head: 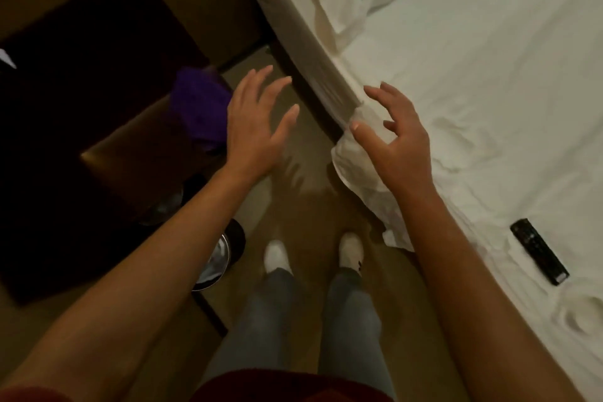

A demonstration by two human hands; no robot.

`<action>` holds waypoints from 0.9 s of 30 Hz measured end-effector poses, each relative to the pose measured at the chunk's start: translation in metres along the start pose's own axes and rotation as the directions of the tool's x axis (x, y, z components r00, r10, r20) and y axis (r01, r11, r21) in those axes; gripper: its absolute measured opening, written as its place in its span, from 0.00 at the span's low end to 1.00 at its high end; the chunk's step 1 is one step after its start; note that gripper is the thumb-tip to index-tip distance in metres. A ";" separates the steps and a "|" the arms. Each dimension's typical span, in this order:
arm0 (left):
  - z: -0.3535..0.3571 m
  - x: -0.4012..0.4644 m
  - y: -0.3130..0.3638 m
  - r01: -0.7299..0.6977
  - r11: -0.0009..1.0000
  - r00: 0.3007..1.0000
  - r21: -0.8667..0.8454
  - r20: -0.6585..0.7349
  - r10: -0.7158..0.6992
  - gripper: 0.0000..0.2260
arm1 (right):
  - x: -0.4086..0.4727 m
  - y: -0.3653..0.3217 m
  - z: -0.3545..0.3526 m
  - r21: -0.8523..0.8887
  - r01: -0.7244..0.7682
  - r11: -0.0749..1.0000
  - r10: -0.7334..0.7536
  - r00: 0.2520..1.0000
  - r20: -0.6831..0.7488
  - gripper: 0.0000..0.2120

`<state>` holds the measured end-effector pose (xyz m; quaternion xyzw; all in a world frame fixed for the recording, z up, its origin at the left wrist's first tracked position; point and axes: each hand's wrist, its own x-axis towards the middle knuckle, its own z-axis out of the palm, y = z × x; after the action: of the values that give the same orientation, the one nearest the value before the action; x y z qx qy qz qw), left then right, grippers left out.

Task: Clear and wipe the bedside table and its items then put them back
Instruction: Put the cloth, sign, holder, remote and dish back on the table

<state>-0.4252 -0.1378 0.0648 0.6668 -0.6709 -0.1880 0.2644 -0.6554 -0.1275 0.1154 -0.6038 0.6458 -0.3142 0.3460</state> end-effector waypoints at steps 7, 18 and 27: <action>0.097 -0.016 0.113 -0.223 0.975 0.961 0.012 0.171 0.218 0.22 | -0.051 0.090 -0.100 0.114 -0.154 0.982 0.172 0.970 -0.170 0.24; 0.271 -0.078 0.320 -0.424 0.902 0.821 -0.076 0.388 0.419 0.23 | -0.154 0.250 -0.275 0.130 -0.361 0.924 0.383 0.877 -0.289 0.25; 0.367 -0.142 0.414 -0.559 0.823 0.628 -0.103 0.595 0.502 0.24 | -0.228 0.348 -0.371 0.224 -0.492 0.842 0.538 0.731 -0.420 0.23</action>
<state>-0.9807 -0.0165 0.0105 0.3560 -0.8928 -0.2713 0.0514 -1.1502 0.1211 0.0528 -0.2895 0.8352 -0.3725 0.2827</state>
